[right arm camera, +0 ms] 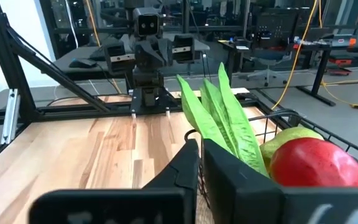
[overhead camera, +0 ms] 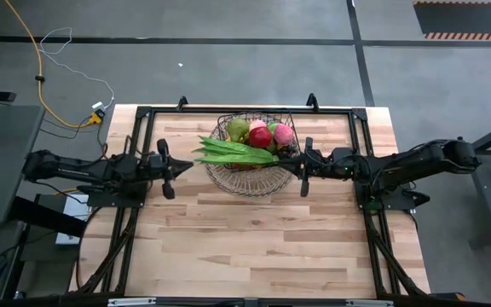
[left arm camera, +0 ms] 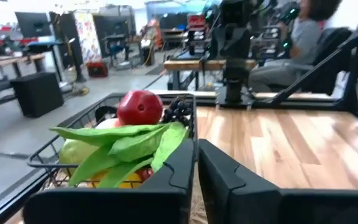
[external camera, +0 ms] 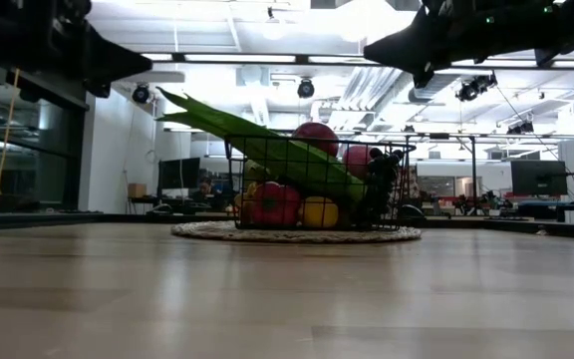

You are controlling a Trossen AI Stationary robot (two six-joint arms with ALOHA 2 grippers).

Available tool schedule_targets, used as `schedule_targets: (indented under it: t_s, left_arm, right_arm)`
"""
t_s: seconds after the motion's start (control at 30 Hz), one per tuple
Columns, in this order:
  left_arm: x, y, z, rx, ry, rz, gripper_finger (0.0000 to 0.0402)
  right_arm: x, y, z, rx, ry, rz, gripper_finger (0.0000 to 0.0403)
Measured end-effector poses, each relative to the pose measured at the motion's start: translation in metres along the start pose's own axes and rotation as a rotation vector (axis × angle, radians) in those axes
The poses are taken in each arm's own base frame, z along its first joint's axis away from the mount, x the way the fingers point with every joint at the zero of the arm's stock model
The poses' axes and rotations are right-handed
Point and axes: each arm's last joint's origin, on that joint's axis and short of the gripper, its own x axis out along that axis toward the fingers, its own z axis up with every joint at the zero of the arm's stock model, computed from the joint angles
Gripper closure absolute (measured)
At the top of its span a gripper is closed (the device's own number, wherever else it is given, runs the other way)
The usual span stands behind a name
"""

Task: Build produce basket
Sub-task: Return to Home Position

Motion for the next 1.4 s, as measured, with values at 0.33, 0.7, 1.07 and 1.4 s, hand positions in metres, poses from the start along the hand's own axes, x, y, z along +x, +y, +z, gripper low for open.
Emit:
schedule_targets:
  t_s: [0.33, 0.7, 1.07, 1.4]
  left_arm:
    - [-0.019, 0.004, -0.006, -0.028, 0.002, -0.072, 0.0401]
    - [-0.024, 0.004, -0.032, -0.075, -0.042, -0.093, 0.0401]
    - [-0.018, 0.002, -0.040, -0.167, 0.001, -0.178, 0.0401]
    - [-0.019, 0.004, -0.034, -0.114, -0.067, -0.122, 0.0401]
  right_arm:
    - [-0.004, 0.000, 0.001, -0.003, 0.015, 0.001, 0.0397]
    - [-0.015, -0.001, 0.008, 0.019, 0.009, 0.020, 0.0402]
    - [-0.016, 0.000, 0.005, 0.019, 0.040, 0.058, 0.0402]
    - [-0.026, -0.001, 0.015, 0.039, -0.004, 0.070, 0.0403]
